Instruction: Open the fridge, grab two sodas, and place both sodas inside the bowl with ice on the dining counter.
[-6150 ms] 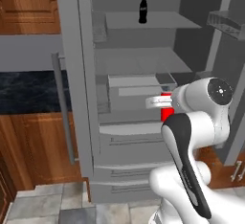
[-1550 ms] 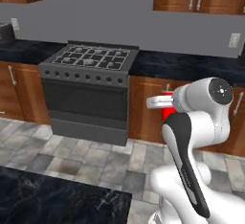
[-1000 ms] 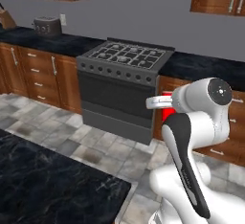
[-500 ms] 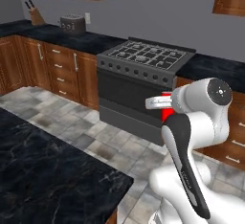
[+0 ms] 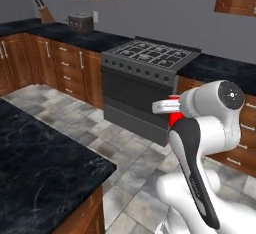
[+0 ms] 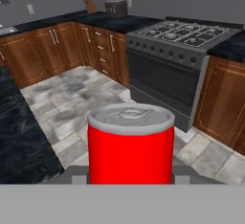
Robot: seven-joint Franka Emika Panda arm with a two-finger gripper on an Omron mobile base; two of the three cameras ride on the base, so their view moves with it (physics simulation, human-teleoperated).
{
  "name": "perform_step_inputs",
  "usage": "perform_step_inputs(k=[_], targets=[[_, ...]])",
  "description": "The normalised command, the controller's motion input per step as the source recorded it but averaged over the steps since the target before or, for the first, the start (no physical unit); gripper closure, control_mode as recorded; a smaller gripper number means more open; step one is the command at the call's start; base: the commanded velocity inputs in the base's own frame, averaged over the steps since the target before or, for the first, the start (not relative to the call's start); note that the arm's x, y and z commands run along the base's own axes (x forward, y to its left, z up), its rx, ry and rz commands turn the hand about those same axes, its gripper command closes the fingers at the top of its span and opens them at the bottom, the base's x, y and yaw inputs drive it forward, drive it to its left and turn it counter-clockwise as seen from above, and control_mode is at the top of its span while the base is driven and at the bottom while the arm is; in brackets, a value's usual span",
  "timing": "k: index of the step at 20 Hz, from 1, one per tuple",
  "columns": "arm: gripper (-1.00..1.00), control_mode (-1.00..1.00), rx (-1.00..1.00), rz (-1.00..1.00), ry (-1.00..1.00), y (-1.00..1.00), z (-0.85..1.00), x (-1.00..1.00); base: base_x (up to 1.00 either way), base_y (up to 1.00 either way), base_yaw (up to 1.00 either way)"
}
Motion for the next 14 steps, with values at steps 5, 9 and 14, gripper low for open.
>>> perform_step_inputs(k=[5,9,14], targets=[[1.00,1.00,0.00,0.00,0.00,0.00,0.00,0.00,-0.97,0.63,0.19],[1.00,1.00,0.00,0.00,0.00,0.00,0.00,0.00,-0.84,0.93,0.22],[1.00,1.00,0.00,0.00,0.00,0.00,0.00,0.00,-0.73,1.00,0.23]])
